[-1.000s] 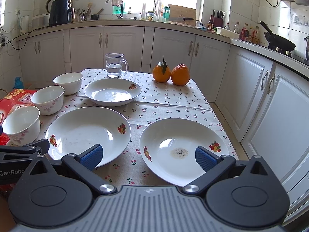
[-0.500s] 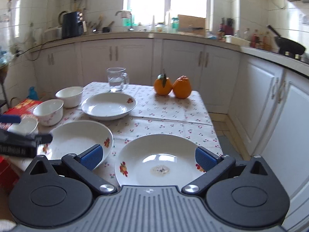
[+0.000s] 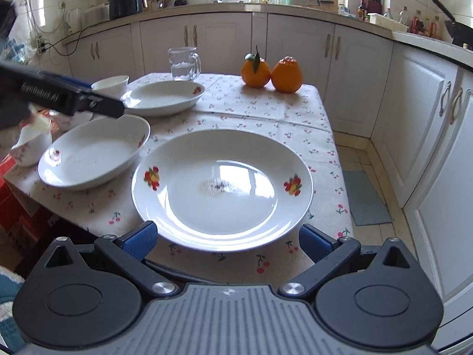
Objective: Organize plates and bowls
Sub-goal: 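Move the left gripper to the stained white plate and grasp its rim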
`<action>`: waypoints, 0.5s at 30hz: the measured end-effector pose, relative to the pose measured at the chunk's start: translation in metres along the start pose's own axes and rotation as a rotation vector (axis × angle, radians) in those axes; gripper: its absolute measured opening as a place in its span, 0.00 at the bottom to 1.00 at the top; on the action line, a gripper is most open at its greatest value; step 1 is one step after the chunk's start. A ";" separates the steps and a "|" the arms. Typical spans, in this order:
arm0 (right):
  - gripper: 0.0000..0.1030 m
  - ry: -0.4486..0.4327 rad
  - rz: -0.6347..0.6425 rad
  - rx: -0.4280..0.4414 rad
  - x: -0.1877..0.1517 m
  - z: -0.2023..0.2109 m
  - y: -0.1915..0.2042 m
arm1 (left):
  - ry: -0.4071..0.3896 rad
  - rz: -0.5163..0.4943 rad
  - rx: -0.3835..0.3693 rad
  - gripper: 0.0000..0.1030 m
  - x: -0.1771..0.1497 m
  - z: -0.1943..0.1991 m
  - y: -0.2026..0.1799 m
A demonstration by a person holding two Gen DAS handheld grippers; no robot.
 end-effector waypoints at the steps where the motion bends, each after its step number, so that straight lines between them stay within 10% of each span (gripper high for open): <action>1: 1.00 -0.001 0.009 0.017 -0.002 -0.002 0.001 | 0.021 -0.010 -0.016 0.99 0.001 -0.008 -0.006; 15: 1.00 0.008 0.061 0.083 -0.014 -0.027 -0.010 | 0.272 -0.198 -0.182 0.97 -0.002 -0.090 -0.063</action>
Point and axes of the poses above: each gripper's, at about its wrist camera, not at the fingertips, and z roughly against the way its jaws point, y to its left, x to its top, the point moved 10 cm from there along -z, roughly the way its jaws point, and after that the axes turned 9 degrees about z, right-handed, at the moved point
